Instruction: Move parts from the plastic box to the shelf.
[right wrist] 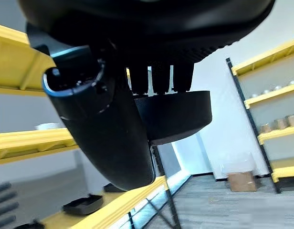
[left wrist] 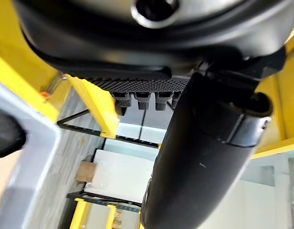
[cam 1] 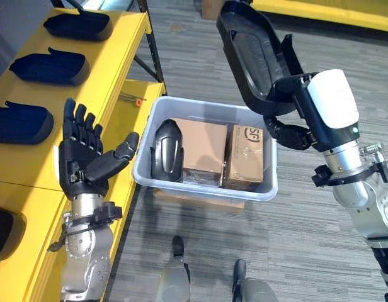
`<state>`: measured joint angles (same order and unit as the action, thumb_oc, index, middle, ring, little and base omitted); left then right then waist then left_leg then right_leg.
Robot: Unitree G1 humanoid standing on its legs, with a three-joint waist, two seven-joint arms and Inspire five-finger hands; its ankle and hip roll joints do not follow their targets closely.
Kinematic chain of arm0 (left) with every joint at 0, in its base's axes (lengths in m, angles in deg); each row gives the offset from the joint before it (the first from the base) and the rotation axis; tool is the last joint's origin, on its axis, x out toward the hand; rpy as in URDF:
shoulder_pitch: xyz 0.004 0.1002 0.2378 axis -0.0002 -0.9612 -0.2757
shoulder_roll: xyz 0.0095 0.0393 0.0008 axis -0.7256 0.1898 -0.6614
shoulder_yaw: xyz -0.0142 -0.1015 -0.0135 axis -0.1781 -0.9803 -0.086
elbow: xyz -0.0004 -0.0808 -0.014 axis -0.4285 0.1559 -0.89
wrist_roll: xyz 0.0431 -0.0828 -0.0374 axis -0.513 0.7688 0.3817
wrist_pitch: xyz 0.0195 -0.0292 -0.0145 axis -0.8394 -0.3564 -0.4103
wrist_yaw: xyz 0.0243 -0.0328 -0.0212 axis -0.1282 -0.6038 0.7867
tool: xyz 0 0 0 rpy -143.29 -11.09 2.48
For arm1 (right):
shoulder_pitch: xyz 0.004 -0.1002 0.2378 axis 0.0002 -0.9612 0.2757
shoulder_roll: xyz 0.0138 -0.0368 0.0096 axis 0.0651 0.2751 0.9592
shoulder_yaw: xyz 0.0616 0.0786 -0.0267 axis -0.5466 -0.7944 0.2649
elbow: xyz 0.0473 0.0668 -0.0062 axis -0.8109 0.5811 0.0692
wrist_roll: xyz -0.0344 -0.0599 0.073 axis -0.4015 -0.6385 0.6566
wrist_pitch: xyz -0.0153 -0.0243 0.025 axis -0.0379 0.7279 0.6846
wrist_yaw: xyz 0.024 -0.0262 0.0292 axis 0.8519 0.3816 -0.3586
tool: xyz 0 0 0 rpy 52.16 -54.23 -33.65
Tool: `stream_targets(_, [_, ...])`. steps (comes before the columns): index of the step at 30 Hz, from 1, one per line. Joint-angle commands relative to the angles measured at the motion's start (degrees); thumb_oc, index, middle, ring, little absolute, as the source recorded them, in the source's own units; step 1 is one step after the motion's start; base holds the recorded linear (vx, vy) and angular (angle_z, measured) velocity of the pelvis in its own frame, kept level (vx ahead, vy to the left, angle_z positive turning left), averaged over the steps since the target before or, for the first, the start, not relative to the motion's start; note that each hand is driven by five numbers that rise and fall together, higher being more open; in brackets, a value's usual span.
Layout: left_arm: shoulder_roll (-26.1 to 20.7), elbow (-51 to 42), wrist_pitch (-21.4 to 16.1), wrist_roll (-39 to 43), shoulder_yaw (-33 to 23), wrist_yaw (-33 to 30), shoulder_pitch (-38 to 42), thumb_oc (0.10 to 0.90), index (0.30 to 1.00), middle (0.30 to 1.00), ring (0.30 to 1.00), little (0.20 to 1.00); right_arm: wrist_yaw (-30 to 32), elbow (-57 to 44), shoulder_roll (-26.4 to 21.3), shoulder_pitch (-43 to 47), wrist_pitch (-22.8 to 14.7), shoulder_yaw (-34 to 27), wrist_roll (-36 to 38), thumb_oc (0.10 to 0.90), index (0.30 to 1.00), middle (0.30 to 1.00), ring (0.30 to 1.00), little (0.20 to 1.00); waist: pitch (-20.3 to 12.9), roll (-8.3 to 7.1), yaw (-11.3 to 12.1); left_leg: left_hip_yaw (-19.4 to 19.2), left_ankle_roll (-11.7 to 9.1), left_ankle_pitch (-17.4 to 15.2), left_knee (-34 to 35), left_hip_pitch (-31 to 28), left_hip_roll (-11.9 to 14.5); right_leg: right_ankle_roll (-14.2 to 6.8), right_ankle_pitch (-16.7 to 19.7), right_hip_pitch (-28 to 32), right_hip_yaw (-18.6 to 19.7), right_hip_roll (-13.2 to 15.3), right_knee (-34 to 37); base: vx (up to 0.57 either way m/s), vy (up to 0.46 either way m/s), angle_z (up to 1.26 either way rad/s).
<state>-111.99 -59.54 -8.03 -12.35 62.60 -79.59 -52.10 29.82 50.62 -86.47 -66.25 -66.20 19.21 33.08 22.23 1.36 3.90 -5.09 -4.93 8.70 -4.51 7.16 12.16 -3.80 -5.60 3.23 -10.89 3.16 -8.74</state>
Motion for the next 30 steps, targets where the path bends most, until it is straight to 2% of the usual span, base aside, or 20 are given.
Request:
stream_targets(1, [-0.74,-2.09,-4.31,-0.88,0.38,1.15,0.45,0.9,1.0,1.0,1.0,1.0,4.09,-2.81,-0.82,5.21,-3.16,-1.11,2.85,0.4,0.3,0.3,0.3,0.3,-7.87,-0.68,0.8,-1.76,-4.26,11.5,5.83,4.35,4.94,3.0,-9.64,2.3,-3.19,-2.36,-1.37,-0.21,-0.138,0.66])
stream_targets(3, [-0.63,-1.39,-3.91,-0.4,0.88,1.84,0.29,0.9,1.0,1.0,1.0,1.0,4.47,-3.03,-0.97,4.44,-2.99,-1.9,2.41,0.4,0.3,0.3,0.3,0.3,-7.66,-0.87,0.76,-3.16,-3.49,9.09,3.27,4.8,3.53,2.6,-7.91,2.06,-4.4,-1.33,0.5,-0.19,-0.101,0.82])
stream_targets(4, [-0.36,-1.37,-3.86,-0.16,1.03,2.24,0.06,0.9,1.0,1.0,1.0,1.0,4.51,-3.35,-0.85,4.1,-2.86,-2.16,2.18,0.4,0.3,0.3,0.3,0.3,-7.91,-1.18,0.62,-3.2,-2.67,6.19,0.23,4.67,2.63,2.37,-6.49,1.79,-5.35,-0.54,1.93,-0.11,-0.05,0.66])
stream_targets(5, [-0.35,-1.37,-3.86,-0.16,1.03,2.24,0.06,0.9,1.0,1.0,1.0,1.0,4.5,-3.35,-0.85,4.09,-2.86,-2.17,2.18,0.4,0.3,0.3,0.3,0.3,-7.96,-1.15,0.58,-3.13,-2.66,6.14,0.11,4.81,2.65,2.37,-6.44,1.78,-5.39,-0.58,2.0,-0.19,-0.084,0.75])
stream_targets(6, [0.11,-1.02,-3.76,0.45,1.57,2.96,0.13,0.9,1.0,1.0,1.0,1.0,4.74,-3.67,-0.37,2.86,-3.03,-2.99,2.36,0.4,0.3,0.3,0.3,0.3,-8.08,-2.09,-0.22,-4.61,-2.07,1.73,-6.52,3.5,2.18,2.6,-4.76,1.26,-7.22,1.11,3.61,-0.14,-0.06,0.69])
stream_targets(8, [0.6,-0.61,-3.49,1.05,2.22,3.69,0.19,0.9,1.0,1.0,1.0,1.0,4.81,-3.6,-0.19,1.38,-3.04,-3.78,2.06,0.4,0.3,0.3,0.3,0.3,-9.11,-2.6,-1.33,-5.43,-2.41,-2.63,-11.26,1.13,2.84,2.66,-4.61,1.37,-8.93,1.77,5.02,-0.06,-0.06,0.89])
stream_targets(9, [0.81,-0.44,-3.32,1.55,2.31,4.03,0.17,0.9,1.0,1.0,1.0,1.0,5.08,-3.58,0.2,0.61,-3.08,-4.23,1.98,0.4,0.3,0.3,0.3,0.3,-9.7,-2.47,-1.76,-5.65,-2.4,-4.32,-11.38,-0.51,3.19,2.7,-4.35,1.27,-10.08,1.77,5.42,0.0,0.017,0.76])
stream_targets(10, [1.17,-0.37,-2.92,1.11,2.34,4.28,0.11,0.9,1.0,1.0,1.0,1.0,5.22,-3.5,0.72,-1.66,-3.1,-5.78,2.24,0.4,0.3,0.3,0.3,0.3,-10.63,-2.48,-2.74,-6.58,-2.48,-6.38,-12.23,-3.89,4.12,2.34,-3.65,1.31,-12.51,2.29,6.21,-0.03,0.054,0.7])
stream_targets(12, [1.31,-0.11,-2.62,1.12,2.7,4.39,0.29,0.9,1.0,1.0,1.0,1.0,5.15,-3.68,0.94,-2.97,-3.09,-6.71,2.42,0.4,0.3,0.3,0.3,0.3,-11.13,-2.43,-3.43,-7.32,-2.66,-6.79,-12.49,-5.79,5.04,2.3,-3.27,1.28,-13.98,2.69,6.05,-0.02,0.08,1.17])
stream_targets(14, [1.61,0.71,-2.26,1.18,3.37,4.76,0.43,0.9,1.0,1.0,1.0,1.0,5.43,-3.65,1.52,-4.74,-2.96,-7.8,2.53,0.4,0.3,0.3,0.3,0.3,-12.25,-1.57,-4.51,-8.47,-3.41,-7.54,-9.23,-9.6,5.57,1.61,-2.62,0.56,-16.46,3.57,5.86,-0.02,0.186,0.99])
stream_targets(16, [2.01,1.26,-1.8,0.91,3.83,5.51,-0.1,0.9,1.0,1.0,1.0,1.0,5.3,-3.57,1.95,-6.71,-2.6,-9.25,2.39,0.4,0.3,0.3,0.3,0.3,-13.38,-0.63,-5.42,-9.66,-3.01,-10.75,-2.2,-10.81,3.0,0.46,-1.44,0.73,-17.58,4.35,6.09,0.01,0.228,0.95])
stream_targets(17, [2.34,1.74,-1.53,0.97,4.0,5.5,-0.39,0.9,1.0,1.0,1.0,1.0,5.31,-3.81,2.44,-7.48,-2.53,-10.04,2.07,0.4,0.3,0.3,0.3,0.3,-13.98,-0.24,-5.49,-10.89,-2.87,-10.73,1.25,-11.8,2.38,-0.13,-0.94,0.67,-18.15,4.81,5.91,0.02,0.28,0.73])
stream_targets(19, [2.44,1.83,-1.37,0.85,4.38,5.44,-0.63,0.9,1.0,1.0,1.0,1.0,5.09,-3.45,4.0,-7.83,-2.19,-9.73,1.75,0.4,0.3,0.3,0.3,0.3,-14.73,0.46,-4.96,-9.63,-2.28,-10.36,5.91,-13.19,0.15,-1.07,0.24,0.31,-18.18,5.69,5.56,0.01,0.275,0.48])
stream_targets(24, [1.98,1.67,-1.64,0.06,3.71,5.58,-0.86,0.9,1.0,1.0,1.0,1.0,5.08,-2.98,5.5,-7.2,-1.71,-9.2,1.22,0.4,0.3,0.3,0.3,0.3,-14.11,0.19,-4.15,-10.36,-1.52,-10.96,5.17,-12.87,-1.44,-2.75,2.89,0.55,-18.88,8.47,5.8,-0.02,0.182,0.23])
stream_targets(26, [2.16,1.57,-1.79,-0.81,3.48,5.11,-1.18,0.9,1.0,1.0,1.0,1.0,4.79,-2.64,6.66,-6.81,-1.26,-8.45,0.15,0.4,0.3,0.3,0.3,0.3,-14.2,-0.1,-3.02,-9.71,-0.11,-11.96,6.2,-13.34,-3.89,-4.45,5.24,1.26,-19.62,10.91,6.6,-0.01,0.273,0.15])
stream_targets(30, [2.14,1.53,-1.77,-0.84,3.46,5.08,-1.21,0.9,1.0,1.0,1.0,1.0,4.79,-2.63,6.72,-6.79,-1.26,-8.42,0.12,0.4,0.3,0.3,0.3,0.3,-14.19,-0.19,-3.09,-9.68,0.01,-11.96,6.25,-13.37,-4.05,-4.58,5.37,1.33,-19.66,11.04,6.67,0.0,0.037,0.17])
